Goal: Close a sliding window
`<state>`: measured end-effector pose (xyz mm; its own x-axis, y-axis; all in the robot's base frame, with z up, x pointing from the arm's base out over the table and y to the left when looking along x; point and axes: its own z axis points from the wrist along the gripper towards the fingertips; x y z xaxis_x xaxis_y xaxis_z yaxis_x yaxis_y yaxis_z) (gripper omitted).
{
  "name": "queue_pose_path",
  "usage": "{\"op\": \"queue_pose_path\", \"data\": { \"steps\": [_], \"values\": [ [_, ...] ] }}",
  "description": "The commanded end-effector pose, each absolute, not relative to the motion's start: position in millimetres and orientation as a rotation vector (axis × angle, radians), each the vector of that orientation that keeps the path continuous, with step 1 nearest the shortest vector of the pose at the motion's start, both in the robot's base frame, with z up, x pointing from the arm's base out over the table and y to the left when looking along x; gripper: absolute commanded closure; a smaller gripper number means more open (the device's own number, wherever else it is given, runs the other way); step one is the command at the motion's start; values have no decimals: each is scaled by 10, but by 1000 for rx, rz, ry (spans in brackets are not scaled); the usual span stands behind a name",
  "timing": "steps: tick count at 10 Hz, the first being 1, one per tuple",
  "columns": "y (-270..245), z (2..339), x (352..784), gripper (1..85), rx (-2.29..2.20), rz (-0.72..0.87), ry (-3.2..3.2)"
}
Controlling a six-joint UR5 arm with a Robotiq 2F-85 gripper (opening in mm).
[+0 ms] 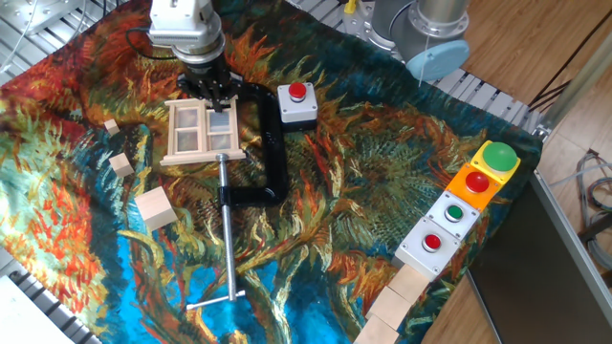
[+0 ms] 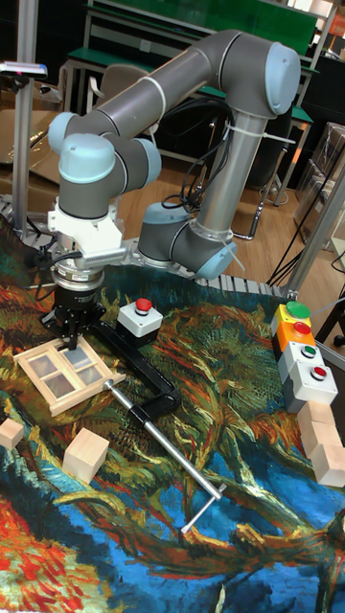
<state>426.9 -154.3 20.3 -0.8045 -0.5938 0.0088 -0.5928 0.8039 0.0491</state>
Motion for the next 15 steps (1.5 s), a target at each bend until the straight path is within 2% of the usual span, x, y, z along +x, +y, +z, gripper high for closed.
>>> {"op": "queue_pose_path", "data": {
  "steps": [1,15],
  "values": [
    [-1453,284,4291,843,942,-89,-2974],
    [-1377,174,4444,843,974,-104,-3005]
  ]
}}
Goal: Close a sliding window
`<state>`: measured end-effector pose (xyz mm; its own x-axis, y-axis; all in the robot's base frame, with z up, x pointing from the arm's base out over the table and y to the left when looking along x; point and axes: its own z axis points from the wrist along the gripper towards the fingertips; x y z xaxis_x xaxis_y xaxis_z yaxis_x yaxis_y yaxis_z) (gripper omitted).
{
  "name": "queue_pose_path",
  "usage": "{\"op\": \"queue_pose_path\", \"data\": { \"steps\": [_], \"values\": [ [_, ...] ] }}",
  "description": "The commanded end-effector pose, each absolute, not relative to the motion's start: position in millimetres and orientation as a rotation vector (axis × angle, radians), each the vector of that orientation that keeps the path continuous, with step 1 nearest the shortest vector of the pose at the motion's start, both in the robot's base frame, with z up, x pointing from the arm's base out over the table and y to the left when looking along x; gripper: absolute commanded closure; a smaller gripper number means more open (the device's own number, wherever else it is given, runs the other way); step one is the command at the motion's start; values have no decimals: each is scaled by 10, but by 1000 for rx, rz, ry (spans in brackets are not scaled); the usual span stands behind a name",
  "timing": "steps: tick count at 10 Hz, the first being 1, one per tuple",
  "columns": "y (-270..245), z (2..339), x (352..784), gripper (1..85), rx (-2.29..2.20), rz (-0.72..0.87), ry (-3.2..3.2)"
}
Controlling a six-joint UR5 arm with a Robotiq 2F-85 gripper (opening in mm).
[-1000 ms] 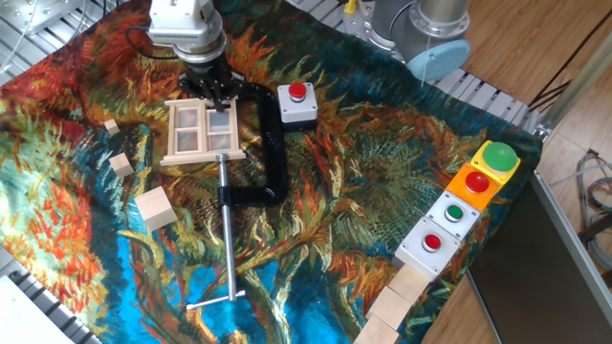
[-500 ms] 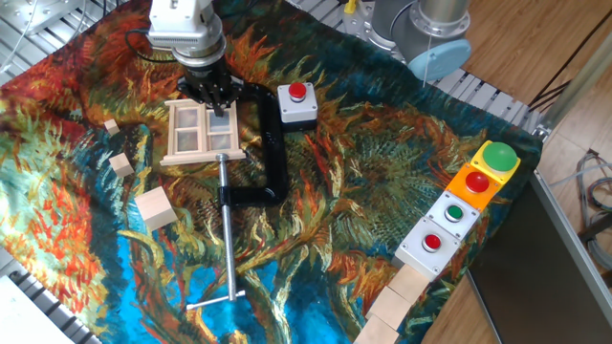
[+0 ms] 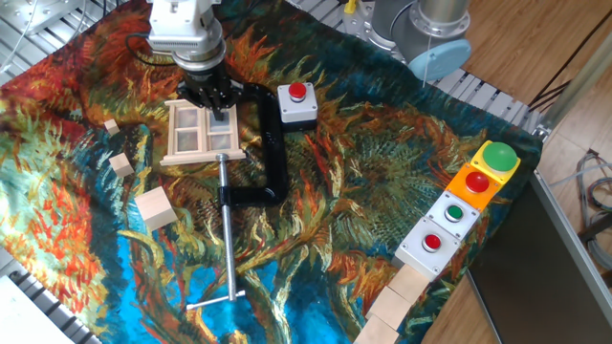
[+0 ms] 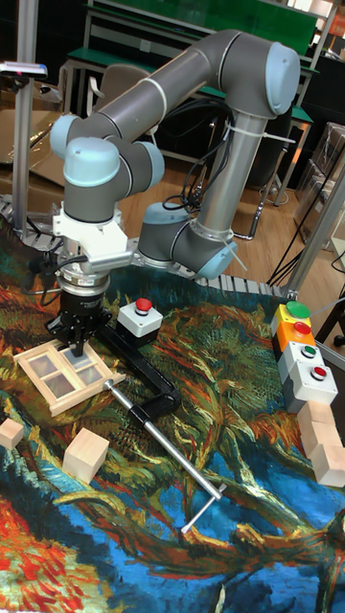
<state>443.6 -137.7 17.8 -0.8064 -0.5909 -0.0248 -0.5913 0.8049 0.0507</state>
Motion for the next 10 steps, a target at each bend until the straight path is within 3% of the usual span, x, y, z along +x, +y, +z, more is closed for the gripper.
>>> {"op": "queue_pose_path", "data": {
  "steps": [1,10],
  "values": [
    [-1399,163,4429,843,-967,102,2968],
    [-1585,223,4226,843,-982,86,3020]
  ]
}}
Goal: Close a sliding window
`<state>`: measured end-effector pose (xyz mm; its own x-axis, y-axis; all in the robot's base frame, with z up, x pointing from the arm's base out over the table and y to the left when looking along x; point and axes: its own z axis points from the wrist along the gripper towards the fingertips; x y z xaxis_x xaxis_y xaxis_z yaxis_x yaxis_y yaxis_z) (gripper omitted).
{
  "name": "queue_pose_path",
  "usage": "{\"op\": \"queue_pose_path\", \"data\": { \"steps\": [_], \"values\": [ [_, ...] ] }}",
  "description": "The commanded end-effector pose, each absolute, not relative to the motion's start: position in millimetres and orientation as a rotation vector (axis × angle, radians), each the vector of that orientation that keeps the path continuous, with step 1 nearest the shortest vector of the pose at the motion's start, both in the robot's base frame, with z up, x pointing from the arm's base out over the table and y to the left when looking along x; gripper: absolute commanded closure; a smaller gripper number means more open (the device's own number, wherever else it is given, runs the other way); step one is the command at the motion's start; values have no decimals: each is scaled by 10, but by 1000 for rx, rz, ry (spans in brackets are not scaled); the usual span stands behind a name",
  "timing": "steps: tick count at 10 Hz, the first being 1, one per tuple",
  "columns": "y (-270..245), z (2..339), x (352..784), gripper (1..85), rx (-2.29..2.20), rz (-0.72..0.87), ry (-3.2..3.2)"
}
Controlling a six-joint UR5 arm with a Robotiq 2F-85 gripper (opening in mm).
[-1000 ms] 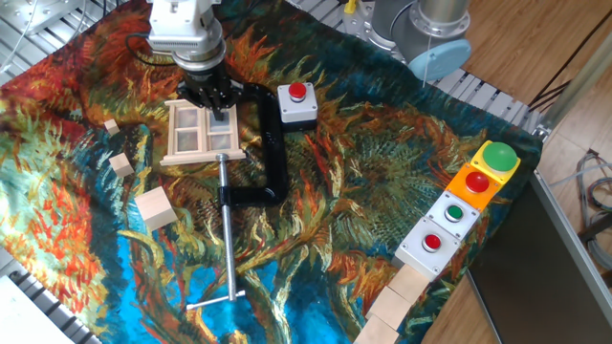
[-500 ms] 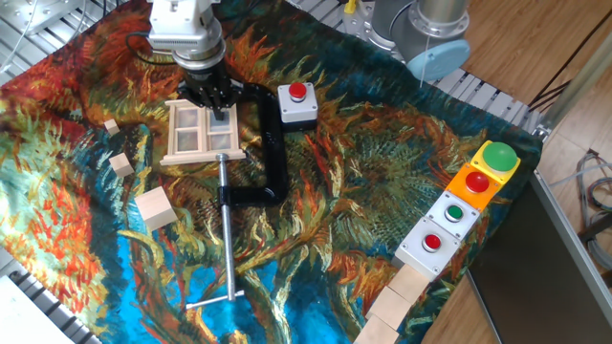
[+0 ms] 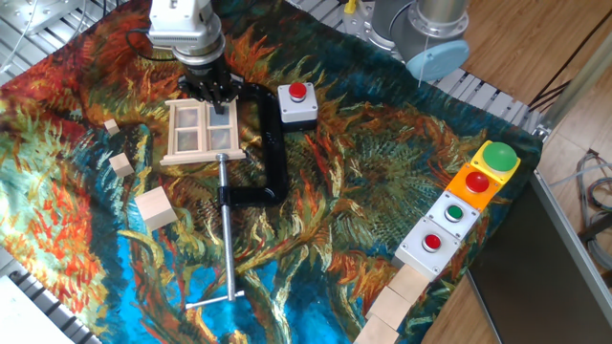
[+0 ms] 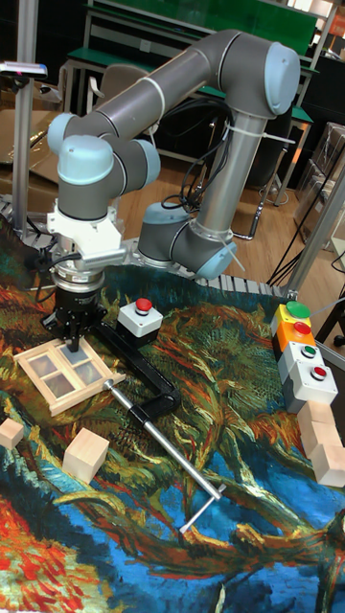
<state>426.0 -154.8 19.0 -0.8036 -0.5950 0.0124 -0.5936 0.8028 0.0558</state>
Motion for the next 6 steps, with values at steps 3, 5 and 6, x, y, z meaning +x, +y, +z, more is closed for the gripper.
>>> {"op": "queue_pose_path", "data": {
  "steps": [3,5,6],
  "values": [
    [-1462,347,4283,843,932,-85,-2959],
    [-1322,494,4327,843,913,-114,-2965],
    [-1279,593,4352,843,910,-94,-2959]
  ]
}}
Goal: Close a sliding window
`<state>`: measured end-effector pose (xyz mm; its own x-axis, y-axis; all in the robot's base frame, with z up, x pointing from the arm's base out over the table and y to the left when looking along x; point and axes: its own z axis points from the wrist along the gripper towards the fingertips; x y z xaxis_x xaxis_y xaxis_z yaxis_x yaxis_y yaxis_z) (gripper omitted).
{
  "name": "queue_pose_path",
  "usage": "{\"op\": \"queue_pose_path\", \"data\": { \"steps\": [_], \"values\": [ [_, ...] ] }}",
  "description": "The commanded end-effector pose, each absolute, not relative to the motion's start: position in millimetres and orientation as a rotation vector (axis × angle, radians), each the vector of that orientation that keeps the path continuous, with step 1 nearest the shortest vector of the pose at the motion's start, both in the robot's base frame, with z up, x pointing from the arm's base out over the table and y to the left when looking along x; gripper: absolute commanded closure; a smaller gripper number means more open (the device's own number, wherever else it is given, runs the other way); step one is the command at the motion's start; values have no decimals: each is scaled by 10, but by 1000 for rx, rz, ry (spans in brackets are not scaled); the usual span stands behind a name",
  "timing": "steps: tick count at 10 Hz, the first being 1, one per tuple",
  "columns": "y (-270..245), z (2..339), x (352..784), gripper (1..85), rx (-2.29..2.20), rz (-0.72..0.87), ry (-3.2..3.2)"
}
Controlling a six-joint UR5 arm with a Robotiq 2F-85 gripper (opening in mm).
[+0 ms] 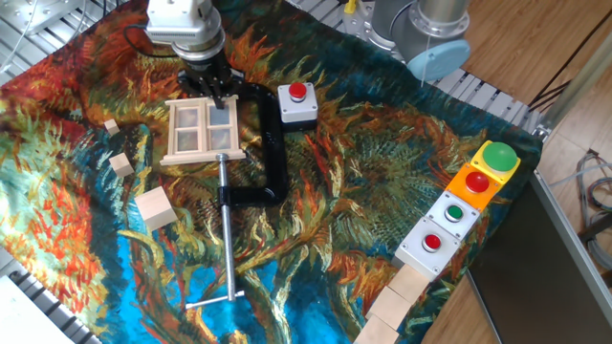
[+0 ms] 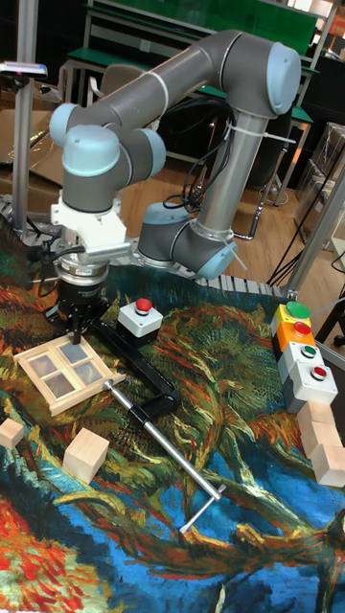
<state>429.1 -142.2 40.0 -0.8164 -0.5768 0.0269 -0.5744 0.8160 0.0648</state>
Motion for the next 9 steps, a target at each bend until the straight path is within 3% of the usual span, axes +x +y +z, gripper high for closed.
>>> {"op": "queue_pose_path", "data": {
  "steps": [1,7,9],
  "values": [
    [-1215,702,4389,843,913,-81,-2961],
    [-1339,763,4652,843,1120,51,-2966],
    [-1065,782,4712,843,1052,20,-2994]
  ]
}}
